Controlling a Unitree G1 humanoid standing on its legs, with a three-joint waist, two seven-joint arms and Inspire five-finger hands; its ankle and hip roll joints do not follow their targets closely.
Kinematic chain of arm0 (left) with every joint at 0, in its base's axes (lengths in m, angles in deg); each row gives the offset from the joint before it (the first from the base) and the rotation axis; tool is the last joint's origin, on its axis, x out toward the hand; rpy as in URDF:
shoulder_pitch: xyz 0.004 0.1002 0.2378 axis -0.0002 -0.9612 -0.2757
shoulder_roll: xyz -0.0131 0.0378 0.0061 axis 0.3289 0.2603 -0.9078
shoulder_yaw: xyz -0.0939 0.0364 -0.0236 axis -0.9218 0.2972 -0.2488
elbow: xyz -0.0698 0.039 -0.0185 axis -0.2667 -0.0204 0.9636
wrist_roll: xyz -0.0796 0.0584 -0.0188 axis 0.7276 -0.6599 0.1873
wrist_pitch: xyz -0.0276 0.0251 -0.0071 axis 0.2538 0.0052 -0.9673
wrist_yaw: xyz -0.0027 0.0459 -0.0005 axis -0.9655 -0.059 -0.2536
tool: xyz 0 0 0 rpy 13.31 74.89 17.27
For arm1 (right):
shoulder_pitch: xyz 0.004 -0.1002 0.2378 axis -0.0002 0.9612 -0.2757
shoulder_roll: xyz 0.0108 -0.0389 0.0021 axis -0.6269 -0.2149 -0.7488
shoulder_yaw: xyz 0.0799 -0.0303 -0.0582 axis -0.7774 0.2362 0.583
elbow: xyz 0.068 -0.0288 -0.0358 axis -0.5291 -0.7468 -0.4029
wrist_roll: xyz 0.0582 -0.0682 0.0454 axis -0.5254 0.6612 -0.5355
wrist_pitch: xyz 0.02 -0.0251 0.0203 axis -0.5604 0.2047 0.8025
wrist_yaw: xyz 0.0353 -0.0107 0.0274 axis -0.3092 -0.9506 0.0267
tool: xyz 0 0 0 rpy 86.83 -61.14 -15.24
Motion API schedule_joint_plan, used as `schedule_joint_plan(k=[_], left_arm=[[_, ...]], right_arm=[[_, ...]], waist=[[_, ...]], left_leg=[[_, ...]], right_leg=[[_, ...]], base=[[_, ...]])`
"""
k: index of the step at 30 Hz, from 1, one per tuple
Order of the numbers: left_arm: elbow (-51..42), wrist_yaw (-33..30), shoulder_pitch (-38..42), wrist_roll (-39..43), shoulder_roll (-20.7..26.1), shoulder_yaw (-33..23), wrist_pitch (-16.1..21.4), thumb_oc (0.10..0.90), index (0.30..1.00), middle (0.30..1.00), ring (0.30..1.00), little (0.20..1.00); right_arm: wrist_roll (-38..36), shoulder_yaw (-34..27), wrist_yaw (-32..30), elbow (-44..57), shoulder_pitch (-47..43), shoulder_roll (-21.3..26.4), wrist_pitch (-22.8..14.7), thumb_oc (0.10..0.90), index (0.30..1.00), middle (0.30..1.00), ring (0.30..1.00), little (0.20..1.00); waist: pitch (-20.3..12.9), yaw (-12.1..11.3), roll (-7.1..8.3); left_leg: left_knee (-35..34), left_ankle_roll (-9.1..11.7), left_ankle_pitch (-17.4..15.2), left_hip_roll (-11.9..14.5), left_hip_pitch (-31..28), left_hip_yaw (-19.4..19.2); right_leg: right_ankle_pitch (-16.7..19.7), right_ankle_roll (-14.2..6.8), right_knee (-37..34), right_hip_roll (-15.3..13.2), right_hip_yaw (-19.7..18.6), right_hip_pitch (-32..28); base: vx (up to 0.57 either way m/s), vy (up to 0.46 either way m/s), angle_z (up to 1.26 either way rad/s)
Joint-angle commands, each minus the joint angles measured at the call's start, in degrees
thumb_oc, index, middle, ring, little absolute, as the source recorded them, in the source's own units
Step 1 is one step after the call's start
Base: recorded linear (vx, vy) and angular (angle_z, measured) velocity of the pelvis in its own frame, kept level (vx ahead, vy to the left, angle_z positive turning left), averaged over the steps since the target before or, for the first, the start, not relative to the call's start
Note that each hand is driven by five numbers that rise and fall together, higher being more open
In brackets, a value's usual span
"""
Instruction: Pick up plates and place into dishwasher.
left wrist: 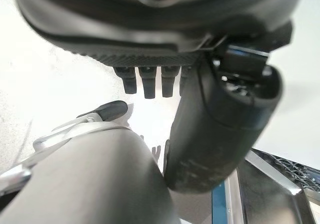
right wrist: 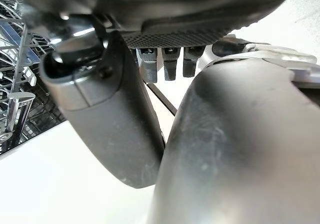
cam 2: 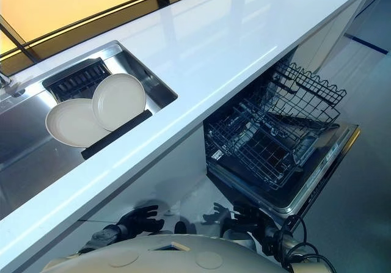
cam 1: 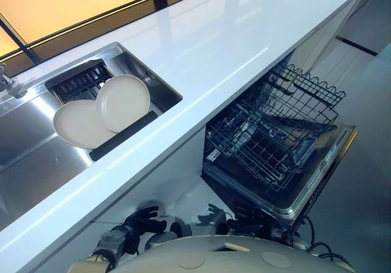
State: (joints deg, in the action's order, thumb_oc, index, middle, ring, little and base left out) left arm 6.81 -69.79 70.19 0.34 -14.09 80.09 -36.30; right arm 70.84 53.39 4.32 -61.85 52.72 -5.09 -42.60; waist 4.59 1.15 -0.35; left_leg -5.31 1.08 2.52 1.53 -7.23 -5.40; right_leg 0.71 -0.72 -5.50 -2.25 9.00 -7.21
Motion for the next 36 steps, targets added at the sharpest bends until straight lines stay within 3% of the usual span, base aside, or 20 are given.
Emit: schedule_joint_plan(k=[1,6,8,11,14,17,20,21,22,23,24,27,29,31,33,34,36], left_arm=[[4.4,5.7,2.6,3.8,-0.7,0.8,0.2,0.800,0.900,0.900,0.900,0.900],[1.8,15.3,3.2,19.4,-1.5,-0.9,-4.7,0.800,0.900,0.900,0.900,0.900],[-0.8,18.8,3.5,27.7,-2.4,-2.5,-10.5,0.800,0.900,0.900,0.900,0.900],[-5.1,28.3,3.1,28.5,-3.3,-1.9,-16.5,0.800,0.900,0.900,0.900,0.900],[-11.9,33.7,2.3,23.2,-3.6,2.0,-12.9,0.800,0.900,0.900,0.900,0.900],[-22.2,38.8,2.3,17.3,-1.8,8.2,-4.7,0.800,0.900,0.900,0.900,0.900],[-32.2,45.4,3.1,17.8,-0.2,11.2,-5.1,0.800,0.900,0.900,0.900,0.900],[-37.3,48.1,3.7,19.6,0.6,12.0,-7.7,0.800,0.900,0.900,0.900,0.900],[-48.2,53.6,5.2,25.0,2.2,12.8,-15.2,0.800,0.900,0.900,0.900,0.900],[-49.7,55.6,5.3,26.5,2.5,12.9,-16.0,0.800,0.900,0.900,0.900,0.900],[-61.1,58.2,6.8,34.1,1.8,13.2,-27.0,0.800,0.900,0.900,0.900,0.900],[-74.3,57.8,8.1,52.8,-1.6,14.4,-40.4,0.800,0.900,0.900,0.900,0.900],[-80.4,53.7,8.5,65.3,-4.6,16.3,-44.4,0.800,0.900,0.900,0.900,0.900],[-85.1,50.1,9.4,77.2,-6.4,18.3,-41.8,0.800,0.900,0.900,0.900,0.900],[-88.4,46.9,10.4,83.0,-7.0,19.6,-37.3,0.800,0.900,0.900,0.900,0.900],[-89.9,45.3,10.8,84.8,-7.0,20.1,-34.0,0.800,0.900,0.900,0.900,0.900],[-94.3,38.8,12.8,86.5,-5.9,19.3,-22.3,0.800,0.900,0.900,0.900,0.900]], right_arm=[[1.6,0.3,0.1,-1.5,-2.6,1.3,-1.0,0.800,0.900,0.900,0.900,0.900],[2.3,0.1,0.2,-0.2,-2.7,1.6,0.3,0.800,0.900,0.900,0.900,0.900],[2.8,-0.7,0.4,0.6,-2.6,1.7,0.9,0.800,0.900,0.900,0.900,0.900],[2.8,-1.4,0.5,1.2,-2.7,1.8,1.5,0.800,0.900,0.900,0.900,0.900],[2.6,-1.4,0.5,2.1,-2.8,2.1,1.7,0.800,0.900,0.900,0.900,0.900],[1.8,-0.8,0.4,3.9,-3.0,3.1,2.8,0.800,0.900,0.900,0.900,0.900],[0.9,-0.3,0.3,4.4,-3.3,3.8,3.1,0.800,0.900,0.900,0.900,0.900],[0.6,-0.2,0.2,4.3,-3.3,3.9,3.0,0.800,0.900,0.900,0.900,0.900],[0.3,-0.1,0.1,3.9,-3.4,4.1,2.7,0.800,0.900,0.900,0.900,0.900],[0.3,-0.2,0.1,3.8,-3.4,4.1,2.5,0.800,0.900,0.900,0.900,0.900],[0.1,-0.2,-0.1,2.7,-3.3,3.9,1.6,0.800,0.900,0.900,0.900,0.900],[0.0,-0.2,-0.2,0.6,-3.1,3.4,-0.2,0.800,0.900,0.900,0.900,0.900],[-0.2,0.1,-0.2,-0.4,-3.1,3.0,-1.0,0.800,0.900,0.900,0.900,0.900],[-0.8,0.9,-0.4,-0.9,-3.3,2.5,-1.2,0.800,0.900,0.900,0.900,0.900],[-1.4,2.0,-0.8,-0.9,-3.5,2.1,-1.1,0.800,0.900,0.900,0.900,0.900],[-1.7,2.6,-1.0,-0.8,-3.6,1.9,-1.0,0.800,0.900,0.900,0.900,0.900],[-2.6,4.4,-2.0,-0.3,-3.3,1.1,-1.2,0.800,0.900,0.900,0.900,0.900]], waist=[[0.6,-0.8,-1.16],[0.6,-0.7,-1.38],[0.7,-0.8,-1.38],[0.8,-1.2,-1.32],[1.3,-1.4,-1.61],[1.9,-1.5,-2.23],[2.3,-1.6,-2.73],[2.4,-1.6,-2.88],[2.4,-1.6,-3.12],[2.4,-1.6,-3.14],[2.2,-1.7,-3.17],[2.0,-1.7,-3.01],[2.0,-1.7,-2.72],[2.0,-1.7,-2.41],[2.1,-1.7,-2.22],[2.1,-1.7,-2.14],[2.0,-1.7,-1.93]], left_leg=[[1.9,0.0,-5.6,-0.6,1.4,-1.7],[1.8,0.1,-5.6,-0.5,1.3,-1.8],[1.7,0.1,-5.6,-0.5,1.5,-1.9],[1.6,0.1,-5.5,-0.4,1.9,-1.7],[1.4,0.1,-5.3,-0.3,2.0,-1.7],[1.2,-0.1,-5.1,-0.3,2.4,-1.3],[1.0,-0.3,-5.0,-0.3,2.4,-0.9],[1.0,-0.4,-5.0,-0.4,2.5,-0.7],[0.8,-0.7,-5.1,-0.4,2.5,-0.5],[0.7,-0.8,-5.2,-0.5,2.5,-0.4],[0.5,-1.0,-5.3,-0.6,2.4,-0.1],[0.3,-1.2,-6.0,-0.8,2.1,0.5],[0.3,-1.2,-6.5,-0.8,1.9,0.8],[0.3,-1.0,-6.7,-0.8,1.7,1.2],[0.3,-0.9,-6.8,-0.8,1.7,1.5],[0.3,-0.9,-6.8,-0.8,1.6,1.7],[0.3,-0.8,-6.8,-0.9,1.7,2.1]], right_leg=[[-6.5,-2.6,6.0,-0.5,4.2,2.7],[-6.5,-2.8,6.2,-0.5,4.1,2.9],[-6.4,-2.9,6.3,-0.7,4.3,3.1],[-6.2,-3.0,6.2,-0.9,4.6,3.3],[-6.0,-3.1,6.3,-0.9,4.6,3.6],[-5.8,-3.3,6.6,-0.8,4.3,4.3],[-5.7,-3.4,6.7,-0.7,3.8,4.7],[-5.7,-3.4,6.7,-0.7,3.7,4.7],[-5.6,-3.4,6.5,-0.7,3.4,4.7],[-5.6,-3.4,6.5,-0.6,3.4,4.8],[-5.4,-3.4,6.2,-0.5,3.0,4.6],[-5.3,-3.3,5.6,-0.4,2.5,4.1],[-5.3,-3.2,5.3,-0.3,2.2,3.7],[-5.4,-3.0,5.1,-0.2,2.1,3.5],[-5.5,-2.9,5.2,-0.1,2.2,3.4],[-5.5,-2.8,5.3,-0.1,2.2,3.3],[-5.7,-2.6,5.3,0.0,2.3,3.3]], base=[[0.00,0.000,0.00],[0.00,0.000,0.00],[0.00,0.000,0.00],[-0.01,-0.002,0.00],[-0.04,0.002,0.05],[-0.05,0.017,0.03],[-0.01,0.005,0.00],[0.00,0.000,0.00],[0.00,0.000,0.00],[0.00,0.000,0.00],[0.00,0.000,0.00],[0.03,-0.028,0.07],[0.04,-0.051,0.05],[0.03,-0.050,0.05],[0.01,-0.033,0.04],[0.01,-0.030,0.04],[0.00,0.000,0.00]])
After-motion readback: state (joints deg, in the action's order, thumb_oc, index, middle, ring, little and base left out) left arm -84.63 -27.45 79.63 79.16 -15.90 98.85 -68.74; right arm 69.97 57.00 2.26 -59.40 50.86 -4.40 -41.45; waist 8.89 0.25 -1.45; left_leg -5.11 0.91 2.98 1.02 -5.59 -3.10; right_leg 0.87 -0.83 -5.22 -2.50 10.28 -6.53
